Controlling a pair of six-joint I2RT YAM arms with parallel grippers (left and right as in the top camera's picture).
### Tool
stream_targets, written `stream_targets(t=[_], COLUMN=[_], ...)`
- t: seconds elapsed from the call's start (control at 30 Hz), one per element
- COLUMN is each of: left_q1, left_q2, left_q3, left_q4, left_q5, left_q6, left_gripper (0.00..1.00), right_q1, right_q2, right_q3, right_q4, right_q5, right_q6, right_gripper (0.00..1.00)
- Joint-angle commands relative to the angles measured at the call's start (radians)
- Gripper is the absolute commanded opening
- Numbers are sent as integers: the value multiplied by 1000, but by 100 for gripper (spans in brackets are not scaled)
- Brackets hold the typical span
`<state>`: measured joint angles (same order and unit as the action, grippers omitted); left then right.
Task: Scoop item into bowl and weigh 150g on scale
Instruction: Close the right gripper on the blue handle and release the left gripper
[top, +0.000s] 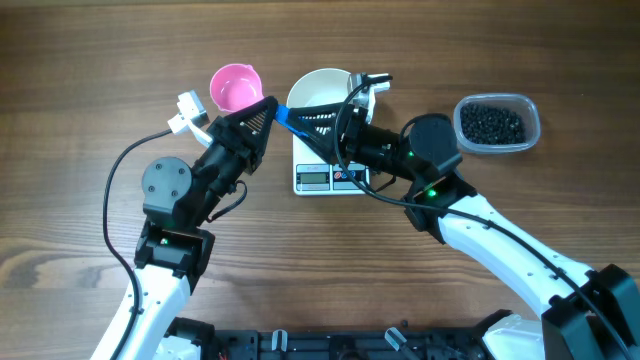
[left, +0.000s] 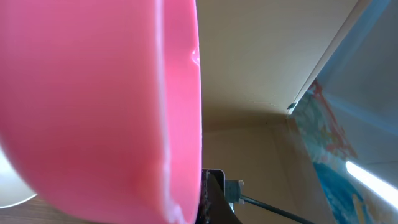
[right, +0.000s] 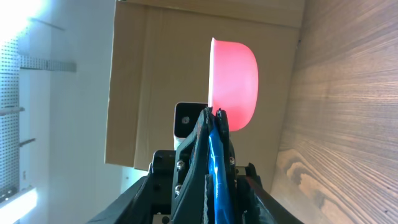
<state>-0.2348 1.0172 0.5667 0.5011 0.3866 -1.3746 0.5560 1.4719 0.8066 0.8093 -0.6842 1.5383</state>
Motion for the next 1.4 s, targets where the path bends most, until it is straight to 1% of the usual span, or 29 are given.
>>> stream_targets(t=[0.0, 0.17, 0.5, 0.53, 0.63, 0.67, 1.03, 1.37], left_q1=[-6, -6, -6, -6, -6, -6, -6, -6], left_q2=[3, 3, 3, 3, 3, 3, 3, 3], left_q3=[-5, -5, -5, -5, -5, -5, -5, -5], left_q4=[4, 4, 5, 5, 10, 12, 12, 12], left_q5=[5, 5, 6, 6, 5, 6, 6, 14], left_q6=[5, 5, 5, 5, 5, 5, 5, 5], left_gripper=[4, 4, 4, 4, 4, 4, 4, 4], right_q1=[4, 4, 4, 4, 4, 4, 4, 4], right_q2=[10, 10, 10, 10, 10, 10, 10, 10], right_q3=[6, 6, 6, 6, 6, 6, 6, 6], right_q4=[9, 8, -3, -3, -3, -3, -3, -3], right_q5=[-21, -31, -36, -35, -35, -35, -36, -41], right_q6=[10, 10, 9, 8, 8, 9, 9, 10], right_gripper=[40, 36, 36, 37, 42, 42, 38, 38])
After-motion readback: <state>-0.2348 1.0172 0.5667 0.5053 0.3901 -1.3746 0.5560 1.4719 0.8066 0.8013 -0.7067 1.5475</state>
